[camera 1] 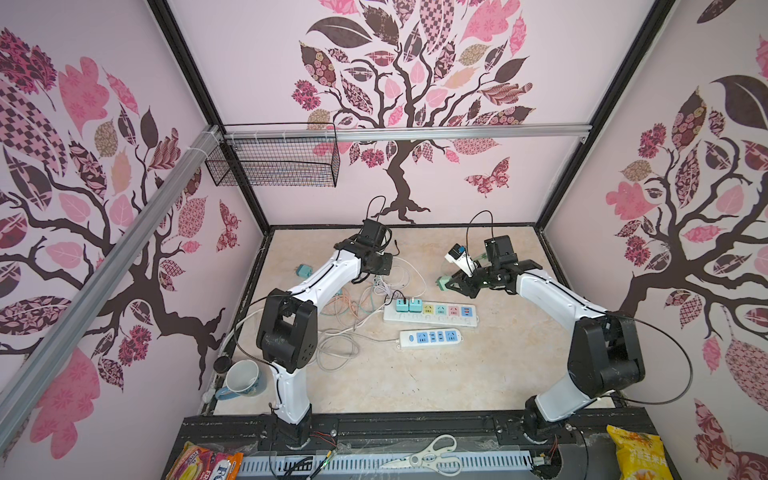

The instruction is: Insert the plug

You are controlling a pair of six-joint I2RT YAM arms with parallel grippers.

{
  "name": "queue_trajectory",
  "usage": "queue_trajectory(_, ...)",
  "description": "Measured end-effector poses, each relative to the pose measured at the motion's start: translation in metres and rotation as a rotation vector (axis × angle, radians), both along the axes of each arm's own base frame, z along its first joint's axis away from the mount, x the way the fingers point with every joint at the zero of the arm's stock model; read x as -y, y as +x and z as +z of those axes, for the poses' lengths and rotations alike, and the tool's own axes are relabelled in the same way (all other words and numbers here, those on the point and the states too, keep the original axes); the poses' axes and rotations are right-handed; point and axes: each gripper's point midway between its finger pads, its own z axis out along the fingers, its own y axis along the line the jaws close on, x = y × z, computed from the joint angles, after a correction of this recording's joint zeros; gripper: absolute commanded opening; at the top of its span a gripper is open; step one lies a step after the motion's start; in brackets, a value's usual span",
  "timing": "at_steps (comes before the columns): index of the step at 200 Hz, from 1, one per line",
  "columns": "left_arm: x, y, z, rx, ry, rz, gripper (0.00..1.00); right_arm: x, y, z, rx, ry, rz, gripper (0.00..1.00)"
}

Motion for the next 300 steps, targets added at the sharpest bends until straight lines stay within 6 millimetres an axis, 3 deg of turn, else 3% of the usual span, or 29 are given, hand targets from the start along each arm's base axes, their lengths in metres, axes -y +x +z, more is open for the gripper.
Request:
queue_trajectory(30,-0.004,-0.001,-0.004,-0.030,-0.037,0.024,0.00,-0.001,-0.007,-0.015,0.015,-0.146,0.111,0.00)
queue_trajectory(67,-0.016,-0.003,-0.010,-0.067,-0.087,0.061,0.00,-0.018,-0.021,-0.029,0.004,-0.287,0.265,0.00)
queue_trajectory(100,-0.015,-0.007,-0.013,-0.084,-0.112,0.061,0.00,-0.040,-0.030,-0.040,-0.014,-0.396,0.376,0.00)
queue_trajectory(149,-0.017,-0.017,-0.022,-0.111,-0.127,0.071,0.00,-0.052,-0.040,-0.055,-0.031,-0.544,0.461,0.00)
queue_trajectory(300,-0.017,-0.019,-0.024,-0.121,-0.161,0.067,0.00,-0.052,-0.034,-0.062,-0.025,-0.737,0.492,0.00)
